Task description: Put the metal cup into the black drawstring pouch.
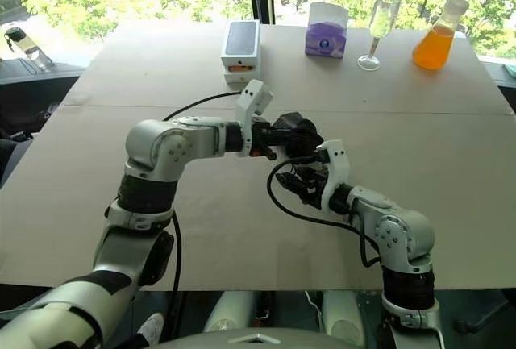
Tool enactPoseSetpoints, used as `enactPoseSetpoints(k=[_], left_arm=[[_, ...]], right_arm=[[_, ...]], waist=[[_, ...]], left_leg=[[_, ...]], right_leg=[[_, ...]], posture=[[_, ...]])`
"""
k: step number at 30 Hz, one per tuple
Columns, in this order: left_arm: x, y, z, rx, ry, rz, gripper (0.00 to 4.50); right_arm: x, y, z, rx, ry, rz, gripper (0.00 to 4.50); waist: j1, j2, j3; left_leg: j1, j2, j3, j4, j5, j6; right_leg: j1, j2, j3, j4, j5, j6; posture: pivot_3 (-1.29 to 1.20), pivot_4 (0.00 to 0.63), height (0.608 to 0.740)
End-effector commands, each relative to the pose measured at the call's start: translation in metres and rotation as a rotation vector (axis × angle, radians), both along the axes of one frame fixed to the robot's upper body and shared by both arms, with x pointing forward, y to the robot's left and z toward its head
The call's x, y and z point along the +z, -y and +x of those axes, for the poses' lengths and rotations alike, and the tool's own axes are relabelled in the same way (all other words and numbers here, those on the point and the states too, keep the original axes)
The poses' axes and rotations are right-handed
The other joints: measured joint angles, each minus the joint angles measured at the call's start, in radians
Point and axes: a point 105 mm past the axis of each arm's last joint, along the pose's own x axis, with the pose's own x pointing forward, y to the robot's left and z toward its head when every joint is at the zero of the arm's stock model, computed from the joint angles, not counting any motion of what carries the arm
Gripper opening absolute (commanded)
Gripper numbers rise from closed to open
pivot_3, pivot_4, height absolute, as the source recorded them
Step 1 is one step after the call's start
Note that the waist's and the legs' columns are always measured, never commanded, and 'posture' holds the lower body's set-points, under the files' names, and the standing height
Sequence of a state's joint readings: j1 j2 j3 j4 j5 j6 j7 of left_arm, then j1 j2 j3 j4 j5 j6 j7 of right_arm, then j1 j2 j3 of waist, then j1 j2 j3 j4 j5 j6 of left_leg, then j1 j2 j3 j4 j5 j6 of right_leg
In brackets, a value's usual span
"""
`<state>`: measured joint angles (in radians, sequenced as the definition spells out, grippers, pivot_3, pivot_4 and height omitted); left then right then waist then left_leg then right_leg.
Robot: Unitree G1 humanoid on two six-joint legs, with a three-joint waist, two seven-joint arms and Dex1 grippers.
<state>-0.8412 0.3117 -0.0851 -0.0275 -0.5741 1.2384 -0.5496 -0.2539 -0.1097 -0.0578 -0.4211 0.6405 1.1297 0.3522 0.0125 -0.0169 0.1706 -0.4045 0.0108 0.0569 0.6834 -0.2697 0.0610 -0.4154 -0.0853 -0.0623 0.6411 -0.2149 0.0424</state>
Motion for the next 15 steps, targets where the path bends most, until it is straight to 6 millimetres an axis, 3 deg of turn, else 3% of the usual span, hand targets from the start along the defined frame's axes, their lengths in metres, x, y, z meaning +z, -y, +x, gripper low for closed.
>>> enactPoseSetpoints(k=[1,5,9,11,15], left_arm=[[0.026,-0.012,-0.003,-0.007,-0.013,-0.085,1.69],[0.028,-0.03,-0.008,-0.004,-0.038,-0.098,1.69],[0.045,-0.055,-0.019,-0.038,0.151,-0.175,1.69],[0.048,-0.067,-0.032,-0.094,0.26,-0.195,1.69],[0.039,-0.098,-0.072,-0.297,0.28,-0.161,1.69]], right_arm=[[0.008,0.002,-0.002,-0.002,0.037,0.02,3.24],[0.004,0.003,-0.003,-0.002,0.026,0.016,3.24],[-0.001,0.003,-0.004,-0.007,0.008,0.022,3.24],[-0.003,0.004,-0.004,-0.017,0.002,0.028,3.24],[-0.001,0.006,-0.006,-0.041,-0.019,0.087,3.24]], waist=[[-0.002,0.0,0.0],[-0.005,0.0,0.0],[-0.018,0.0,0.0],[-0.026,0.001,0.0],[-0.028,0.002,0.001]], left_leg=[[0.0,0.0,0.0,0.0,0.0,0.0],[-0.001,0.0,0.0,0.0,0.0,0.0],[-0.001,0.0,0.0,0.0,0.0,0.0],[-0.001,0.001,0.001,-0.001,0.0,0.0],[-0.004,0.001,0.003,-0.001,0.0,-0.001]], right_leg=[[0.0,0.0,0.0,0.0,0.0,0.0],[-0.002,0.0,0.0,0.0,0.0,0.0],[-0.002,0.0,0.001,0.0,0.0,0.0],[-0.002,0.0,0.001,0.0,0.0,0.0],[-0.008,0.0,0.002,0.001,0.0,-0.001]], posture=[[0.0,0.15,0.737],[0.0,0.15,0.737],[0.0,0.15,0.737],[0.0,0.15,0.737],[0.0,0.15,0.737]])
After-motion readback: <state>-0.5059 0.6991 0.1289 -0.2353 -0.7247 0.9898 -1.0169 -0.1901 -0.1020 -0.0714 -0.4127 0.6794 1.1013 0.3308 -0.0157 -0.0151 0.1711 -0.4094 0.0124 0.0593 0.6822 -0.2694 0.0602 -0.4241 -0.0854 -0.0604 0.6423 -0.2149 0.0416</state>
